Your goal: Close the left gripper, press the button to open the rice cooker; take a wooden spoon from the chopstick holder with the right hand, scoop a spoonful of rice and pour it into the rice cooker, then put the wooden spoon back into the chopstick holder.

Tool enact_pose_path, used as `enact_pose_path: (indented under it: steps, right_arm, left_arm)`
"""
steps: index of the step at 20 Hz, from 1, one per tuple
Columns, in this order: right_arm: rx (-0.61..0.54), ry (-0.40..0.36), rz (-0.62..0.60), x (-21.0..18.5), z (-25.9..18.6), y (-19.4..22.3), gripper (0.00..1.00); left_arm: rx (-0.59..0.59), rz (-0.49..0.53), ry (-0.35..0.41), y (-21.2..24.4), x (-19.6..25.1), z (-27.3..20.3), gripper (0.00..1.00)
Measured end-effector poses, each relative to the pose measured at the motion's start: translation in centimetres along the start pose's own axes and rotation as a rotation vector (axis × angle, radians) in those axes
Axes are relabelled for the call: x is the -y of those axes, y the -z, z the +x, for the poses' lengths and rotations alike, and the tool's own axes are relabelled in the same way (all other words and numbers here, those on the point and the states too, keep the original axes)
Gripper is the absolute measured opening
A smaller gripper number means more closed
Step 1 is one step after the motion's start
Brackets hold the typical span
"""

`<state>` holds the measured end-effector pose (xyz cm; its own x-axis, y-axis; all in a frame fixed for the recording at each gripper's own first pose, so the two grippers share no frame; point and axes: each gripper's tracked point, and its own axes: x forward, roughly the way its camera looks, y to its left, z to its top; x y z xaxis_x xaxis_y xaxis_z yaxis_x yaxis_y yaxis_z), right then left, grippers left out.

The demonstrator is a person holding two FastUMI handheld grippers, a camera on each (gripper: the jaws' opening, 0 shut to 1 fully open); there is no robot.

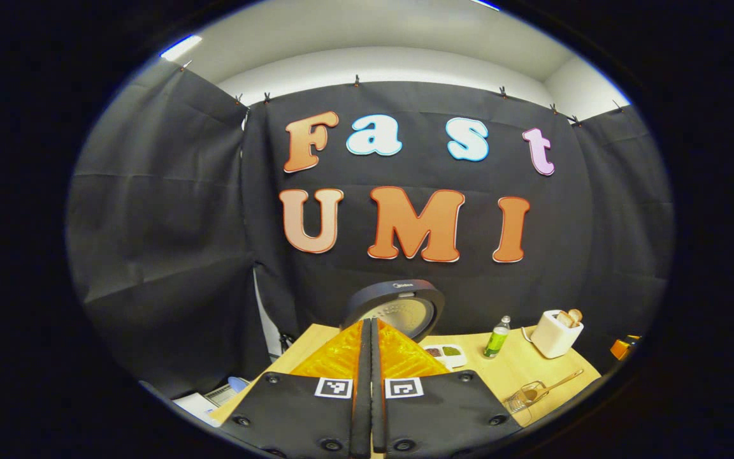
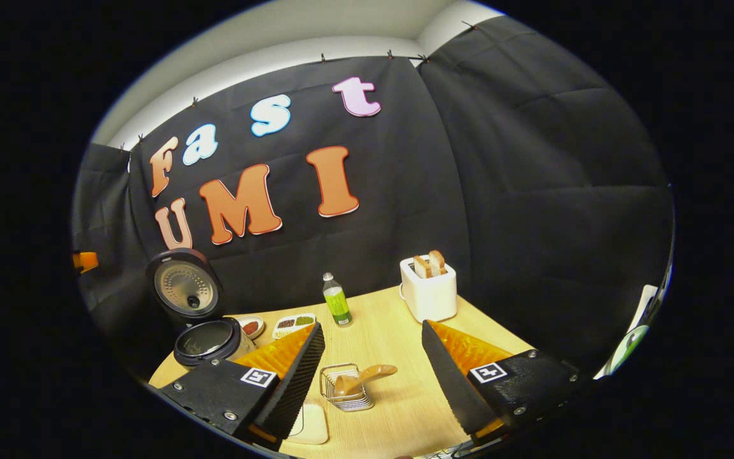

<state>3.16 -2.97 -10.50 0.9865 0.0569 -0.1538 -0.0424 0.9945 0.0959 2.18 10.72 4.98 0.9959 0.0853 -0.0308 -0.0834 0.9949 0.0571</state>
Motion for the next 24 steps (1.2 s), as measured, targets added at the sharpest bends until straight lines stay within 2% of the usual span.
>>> enact_pose_path:
  steps: [1, 6, 7, 13, 15, 16, 19, 20, 22, 24]
  right_arm:
    - [-0.014, -0.004, 0.016, 0.1, 0.7, 0.8, 0.95]
    - [-0.075, -0.016, 0.107, 0.5, 4.2, 4.5, 0.94]
    - [-0.086, -0.010, 0.117, 0.7, 4.9, 5.3, 0.94]
    - [-0.199, 0.018, 0.235, 1.2, 8.5, 10.3, 0.95]
    - [-0.239, 0.004, 0.295, 0.5, 9.0, 11.3, 0.93]
    - [-0.259, -0.005, 0.318, 0.0, 9.1, 11.8, 0.86]
    - [-0.329, -0.005, 0.346, -0.6, 9.1, 13.2, 0.65]
    - [-0.328, -0.008, 0.355, -0.8, 9.0, 12.7, 0.53]
    - [-0.339, -0.020, 0.370, -1.3, 9.0, 12.3, 0.38]
    - [-0.358, -0.049, 0.386, -2.2, 9.0, 12.1, 0.32]
  left_arm:
    - [0.010, 0.009, -0.031, -0.3, -1.1, -0.5, 0.05]
    - [0.070, -0.013, -0.140, -1.5, -5.2, -3.6, 0.44]
    - [0.068, -0.016, -0.153, -1.1, -5.9, -4.1, 0.41]
    - [0.080, -0.005, -0.238, -0.7, -8.3, -5.6, 0.80]
    - [0.073, 0.018, -0.261, -0.5, -8.7, -5.8, 0.93]
    - [0.069, 0.028, -0.270, -0.2, -8.8, -5.9, 1.00]
    - [0.043, 0.018, -0.275, 0.6, -8.6, -5.6, 1.00]
    - [0.037, 0.008, -0.265, 0.8, -8.3, -5.5, 1.00]
    - [0.035, 0.000, -0.261, 1.1, -8.3, -5.4, 1.00]
    - [0.031, -0.004, -0.264, 1.4, -8.5, -5.5, 1.00]
